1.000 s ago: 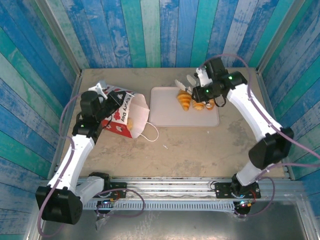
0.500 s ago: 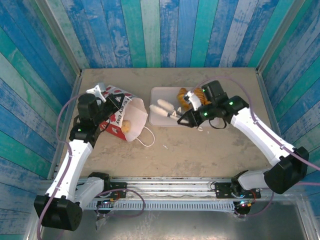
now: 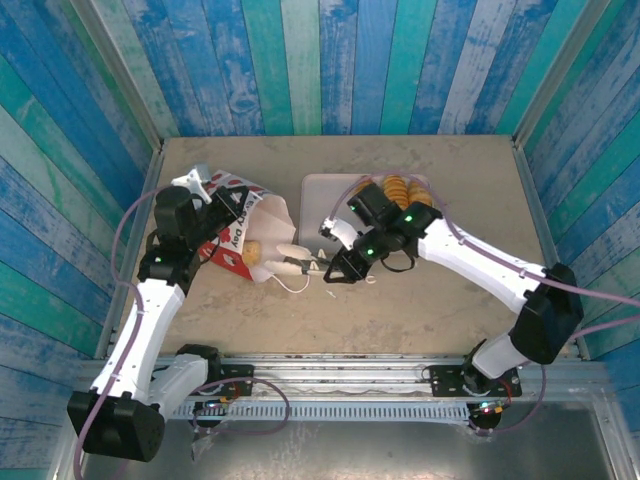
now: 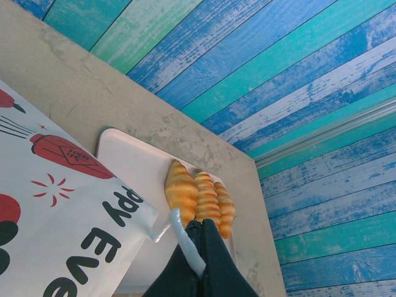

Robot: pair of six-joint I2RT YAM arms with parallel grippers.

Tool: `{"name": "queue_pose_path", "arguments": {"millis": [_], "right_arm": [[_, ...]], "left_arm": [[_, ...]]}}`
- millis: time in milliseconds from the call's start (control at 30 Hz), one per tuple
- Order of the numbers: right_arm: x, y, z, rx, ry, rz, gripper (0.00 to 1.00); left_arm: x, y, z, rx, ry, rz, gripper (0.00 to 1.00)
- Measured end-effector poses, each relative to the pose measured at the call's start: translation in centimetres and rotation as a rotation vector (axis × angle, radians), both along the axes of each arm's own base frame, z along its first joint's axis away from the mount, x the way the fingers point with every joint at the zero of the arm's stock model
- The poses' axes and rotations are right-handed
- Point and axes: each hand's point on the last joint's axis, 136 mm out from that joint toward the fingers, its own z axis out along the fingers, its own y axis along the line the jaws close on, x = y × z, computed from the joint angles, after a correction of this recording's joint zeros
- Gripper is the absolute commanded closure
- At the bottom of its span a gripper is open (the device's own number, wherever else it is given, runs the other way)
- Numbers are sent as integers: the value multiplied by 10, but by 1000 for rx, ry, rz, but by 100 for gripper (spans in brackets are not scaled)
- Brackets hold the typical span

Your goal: Take the fake bread out of the paper bag

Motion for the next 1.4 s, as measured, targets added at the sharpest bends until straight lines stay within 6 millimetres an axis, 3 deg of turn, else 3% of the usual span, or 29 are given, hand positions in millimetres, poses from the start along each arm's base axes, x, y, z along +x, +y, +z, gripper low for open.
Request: {"name": "queue_pose_path", "arguments": {"millis": [933, 1233, 1400], "right_arm": [[52, 61, -58, -208, -115, -11, 41], [61, 75, -74, -219, -99, -7, 41], [64, 81, -83, -217, -83, 1, 48]], "left_arm": [[0, 0, -1, 1, 6, 0, 100], [0, 0, -1, 0, 6, 0, 100], [0, 0, -1, 0, 5, 0, 100]]}}
